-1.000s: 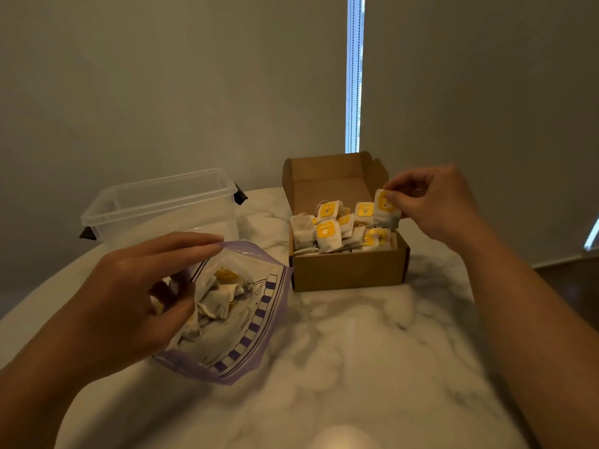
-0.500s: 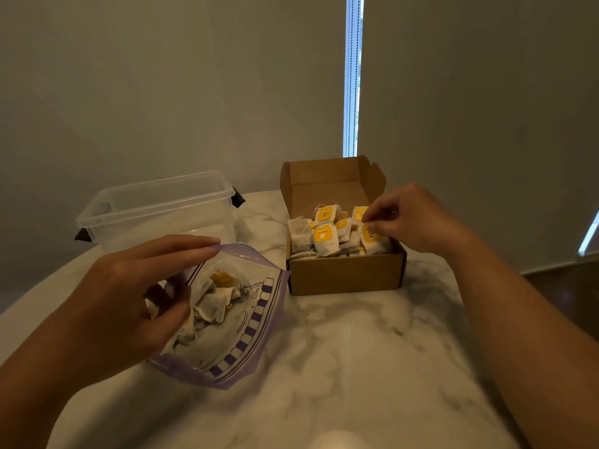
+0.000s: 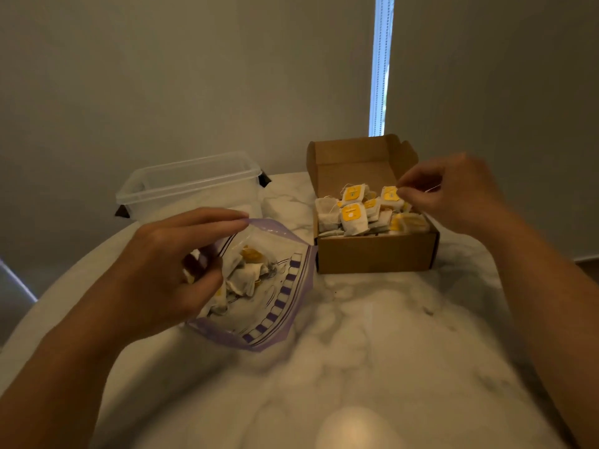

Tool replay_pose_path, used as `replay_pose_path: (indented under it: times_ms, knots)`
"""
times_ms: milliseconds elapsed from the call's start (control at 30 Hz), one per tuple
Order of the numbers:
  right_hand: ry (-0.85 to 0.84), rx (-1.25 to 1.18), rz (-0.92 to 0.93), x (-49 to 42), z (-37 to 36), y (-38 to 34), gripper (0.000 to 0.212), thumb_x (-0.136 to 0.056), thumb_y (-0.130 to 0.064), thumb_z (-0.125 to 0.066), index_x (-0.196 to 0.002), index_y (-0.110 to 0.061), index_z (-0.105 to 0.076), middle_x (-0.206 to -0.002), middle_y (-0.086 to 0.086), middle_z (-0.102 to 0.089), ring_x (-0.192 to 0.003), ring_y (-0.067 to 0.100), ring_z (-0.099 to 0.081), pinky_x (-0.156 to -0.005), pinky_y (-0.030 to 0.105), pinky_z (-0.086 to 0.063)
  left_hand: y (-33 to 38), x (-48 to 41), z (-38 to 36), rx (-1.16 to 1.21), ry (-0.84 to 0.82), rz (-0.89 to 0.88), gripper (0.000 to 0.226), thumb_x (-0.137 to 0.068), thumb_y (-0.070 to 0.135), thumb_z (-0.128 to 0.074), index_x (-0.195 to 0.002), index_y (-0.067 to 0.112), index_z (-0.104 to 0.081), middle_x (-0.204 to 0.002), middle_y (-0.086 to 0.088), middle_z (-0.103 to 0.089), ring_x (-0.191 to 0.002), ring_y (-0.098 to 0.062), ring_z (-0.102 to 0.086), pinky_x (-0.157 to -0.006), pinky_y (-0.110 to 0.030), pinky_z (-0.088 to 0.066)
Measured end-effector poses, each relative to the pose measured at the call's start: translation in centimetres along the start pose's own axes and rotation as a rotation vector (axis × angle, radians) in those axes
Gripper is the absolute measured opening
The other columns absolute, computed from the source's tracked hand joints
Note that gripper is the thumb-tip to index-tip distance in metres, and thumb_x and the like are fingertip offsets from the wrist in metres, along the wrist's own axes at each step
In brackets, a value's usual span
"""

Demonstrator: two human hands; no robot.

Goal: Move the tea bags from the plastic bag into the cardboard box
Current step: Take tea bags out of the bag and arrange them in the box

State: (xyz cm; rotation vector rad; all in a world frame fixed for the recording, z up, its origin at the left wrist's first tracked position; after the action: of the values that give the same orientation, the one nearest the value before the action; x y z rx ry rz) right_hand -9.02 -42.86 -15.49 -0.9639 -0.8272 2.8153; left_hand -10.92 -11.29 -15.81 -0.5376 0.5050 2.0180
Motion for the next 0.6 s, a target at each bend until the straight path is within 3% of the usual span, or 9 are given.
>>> replay_pose_path:
  times_ms: [67, 100, 200, 267, 367, 467, 600]
  knots:
    - [0.018, -0.166, 0.020, 0.9, 0.4, -1.9, 0.010, -0.082, -0.021, -0.076, -0.081, -0.030, -0.071, -0.074, -0.014, -0.068, -0.067, -0.001, -0.065, -0.061, 0.010, -0.050, 0.0, 0.0, 0.1, 0.002, 0.003, 0.016, 0.058, -0.073, -0.005, -0.072, -0.128, 0.010, -0.062, -0.126, 0.002, -0.062, -0.077, -0.013, -0.064, -0.058, -0.021, -0.057]
    - [-0.011, -0.283, 0.027, 1.5, 0.0, -3.1, 0.008, -0.083, -0.020, -0.075, -0.081, -0.027, -0.073, -0.072, -0.011, -0.070, -0.067, 0.002, -0.067, -0.062, 0.012, -0.053, 0.0, 0.1, 0.3, -0.001, 0.010, 0.019, 0.057, -0.073, -0.006, -0.071, -0.127, 0.010, -0.062, -0.126, 0.002, -0.062, -0.076, -0.014, -0.065, -0.058, -0.022, -0.057]
    - [-0.234, -0.571, 0.094, 3.9, -2.6, -8.2, 0.006, -0.085, -0.012, -0.071, -0.089, -0.014, -0.075, -0.077, 0.002, -0.074, -0.071, 0.017, -0.072, -0.071, 0.036, -0.061, 0.0, 0.1, 0.6, -0.009, 0.037, 0.027, 0.056, -0.074, -0.006, -0.069, -0.127, 0.009, -0.063, -0.125, 0.002, -0.063, -0.075, -0.016, -0.065, -0.057, -0.026, -0.058]
    - [-0.427, -0.628, 0.160, 6.1, -4.9, -11.7, 0.008, -0.085, -0.010, -0.071, -0.092, -0.011, -0.075, -0.080, 0.002, -0.075, -0.074, 0.018, -0.073, -0.072, 0.037, -0.061, 0.0, 0.1, 0.8, -0.008, 0.043, 0.030, 0.055, -0.074, -0.005, -0.069, -0.127, 0.010, -0.062, -0.125, 0.002, -0.062, -0.075, -0.016, -0.064, -0.057, -0.026, -0.058]
    - [-0.605, -0.572, 0.236, 9.2, -7.9, -15.4, 0.011, -0.085, -0.012, -0.072, -0.094, -0.016, -0.077, -0.083, -0.005, -0.075, -0.077, 0.008, -0.072, -0.072, 0.028, -0.060, 0.1, 0.1, 0.9, -0.014, 0.048, 0.032, 0.057, -0.074, -0.007, -0.070, -0.127, 0.010, -0.062, -0.126, 0.001, -0.062, -0.076, -0.016, -0.065, -0.058, -0.025, -0.056]
    - [-0.595, -0.390, 0.305, 9.9, -10.3, -17.6, 0.011, -0.087, -0.017, -0.070, -0.094, -0.020, -0.078, -0.084, -0.009, -0.074, -0.077, 0.002, -0.068, -0.071, 0.023, -0.058, 0.2, 0.2, 1.0, -0.023, 0.065, 0.026, 0.057, -0.074, -0.011, -0.070, -0.127, 0.009, -0.063, -0.126, 0.000, -0.062, -0.077, -0.016, -0.065, -0.060, -0.024, -0.056]
    - [-0.575, -0.235, 0.279, 8.7, -14.3, -18.9, 0.013, -0.086, -0.017, -0.068, -0.093, -0.011, -0.076, -0.086, 0.003, -0.072, -0.079, 0.014, -0.065, -0.074, 0.036, -0.057, 0.2, 0.2, 0.9, -0.016, 0.071, 0.022, 0.058, -0.074, -0.011, -0.070, -0.128, 0.011, -0.062, -0.128, 0.002, -0.061, -0.080, -0.012, -0.064, -0.061, -0.024, -0.056]
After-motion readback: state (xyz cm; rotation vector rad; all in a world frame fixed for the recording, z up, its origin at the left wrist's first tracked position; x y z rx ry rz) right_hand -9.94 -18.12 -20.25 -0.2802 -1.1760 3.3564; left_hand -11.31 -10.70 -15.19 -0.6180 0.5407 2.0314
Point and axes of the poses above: each hand's wrist, its own x-axis away from the middle knuckle, its own z-axis out of the back of the hand, y = z × x, the point moved 10 cm from there along -x, towards the middle knuckle
